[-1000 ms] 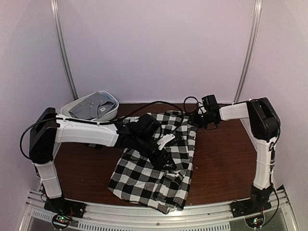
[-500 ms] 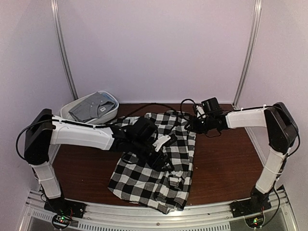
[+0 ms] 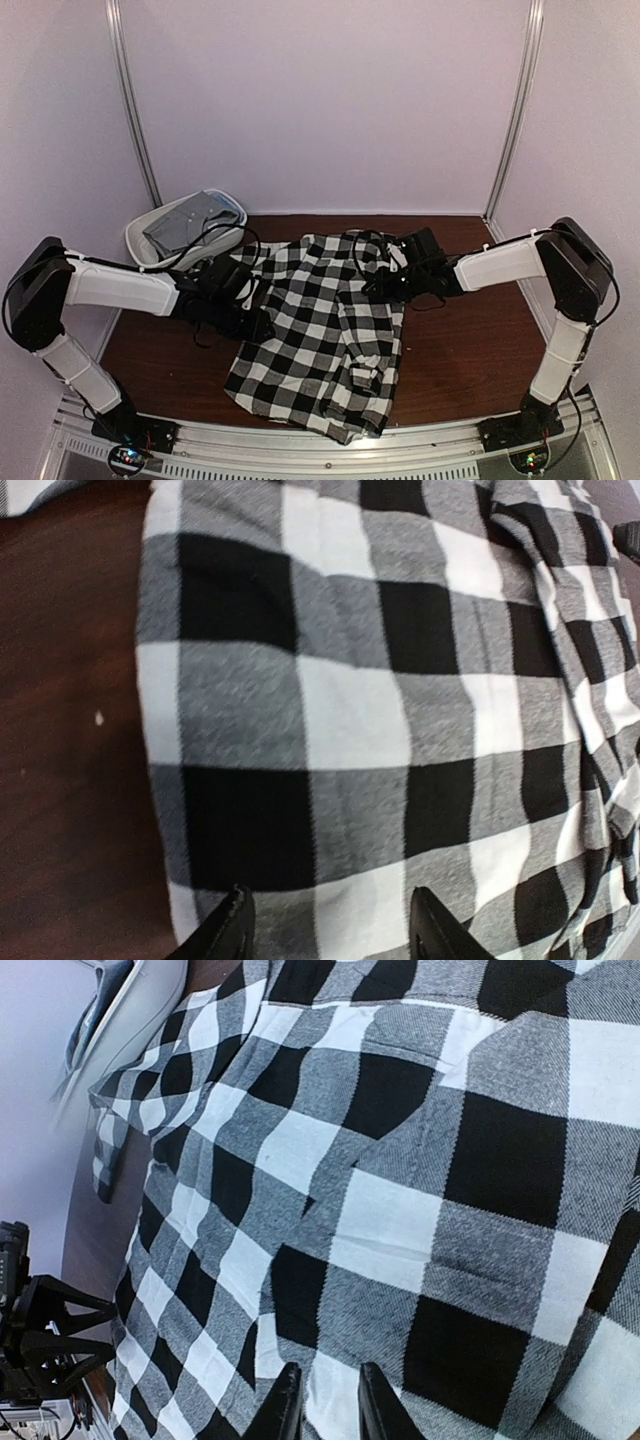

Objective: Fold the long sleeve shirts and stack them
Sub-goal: Move the 1/3-folded shirt to the center of the board.

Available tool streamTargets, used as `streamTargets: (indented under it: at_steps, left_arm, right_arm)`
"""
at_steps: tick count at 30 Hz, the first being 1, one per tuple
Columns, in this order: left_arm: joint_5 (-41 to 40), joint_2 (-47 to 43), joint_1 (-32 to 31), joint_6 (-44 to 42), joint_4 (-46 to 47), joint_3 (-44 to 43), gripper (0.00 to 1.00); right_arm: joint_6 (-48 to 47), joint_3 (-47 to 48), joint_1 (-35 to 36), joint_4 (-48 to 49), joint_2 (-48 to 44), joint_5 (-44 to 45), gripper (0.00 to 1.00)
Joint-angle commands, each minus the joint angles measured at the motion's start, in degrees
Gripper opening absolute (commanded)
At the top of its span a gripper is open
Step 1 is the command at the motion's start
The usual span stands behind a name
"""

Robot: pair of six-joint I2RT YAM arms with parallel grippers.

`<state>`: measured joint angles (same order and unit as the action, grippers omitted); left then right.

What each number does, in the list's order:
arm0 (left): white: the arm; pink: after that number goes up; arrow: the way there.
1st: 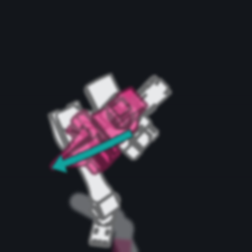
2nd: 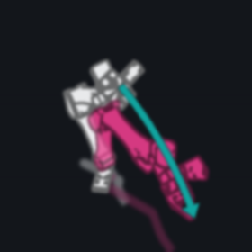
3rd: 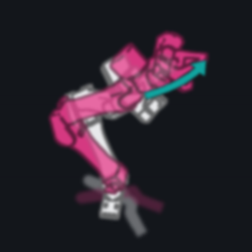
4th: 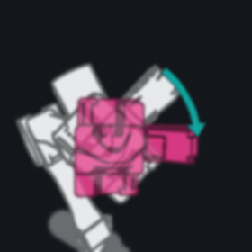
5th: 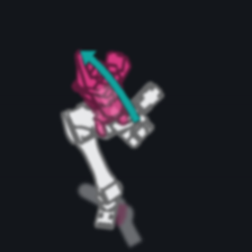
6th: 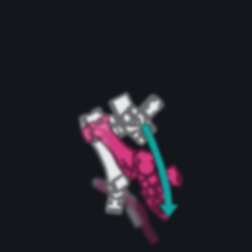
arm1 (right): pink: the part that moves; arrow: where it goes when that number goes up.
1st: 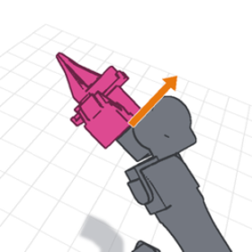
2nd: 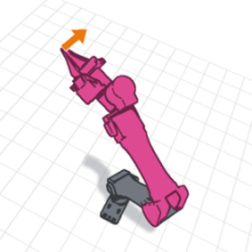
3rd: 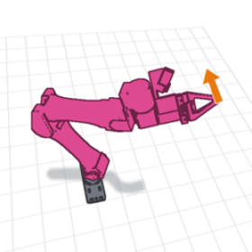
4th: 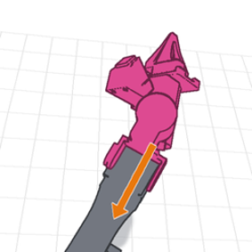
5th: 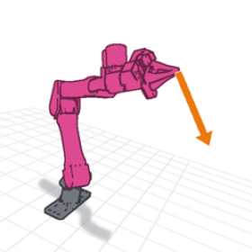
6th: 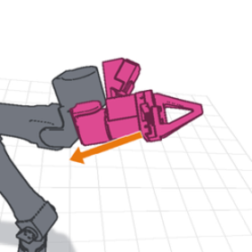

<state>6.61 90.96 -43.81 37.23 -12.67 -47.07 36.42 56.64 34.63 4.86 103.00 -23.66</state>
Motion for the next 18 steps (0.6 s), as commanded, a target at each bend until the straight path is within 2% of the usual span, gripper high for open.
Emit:
streamTargets:
  at_steps: [1, 10, 18]
  left_arm:
    - [-4.55, -4.62, 0.66, 2.56, -0.51, 3.54, 0.53]
    - [-4.09, -2.88, -1.65, 3.13, 0.03, 7.67, 0.48]
    - [-3.47, 3.87, -8.63, 6.49, 0.01, 0.62, 0.47]
  right_arm:
    - [-0.06, 0.13, -2.24, 2.61, 3.97, 0.06, 0.22]
    - [-0.95, 1.80, -6.59, 2.10, 9.58, -0.70, 0.21]
    - [-2.75, 3.74, -13.70, 0.10, 12.12, -0.94, 0.20]
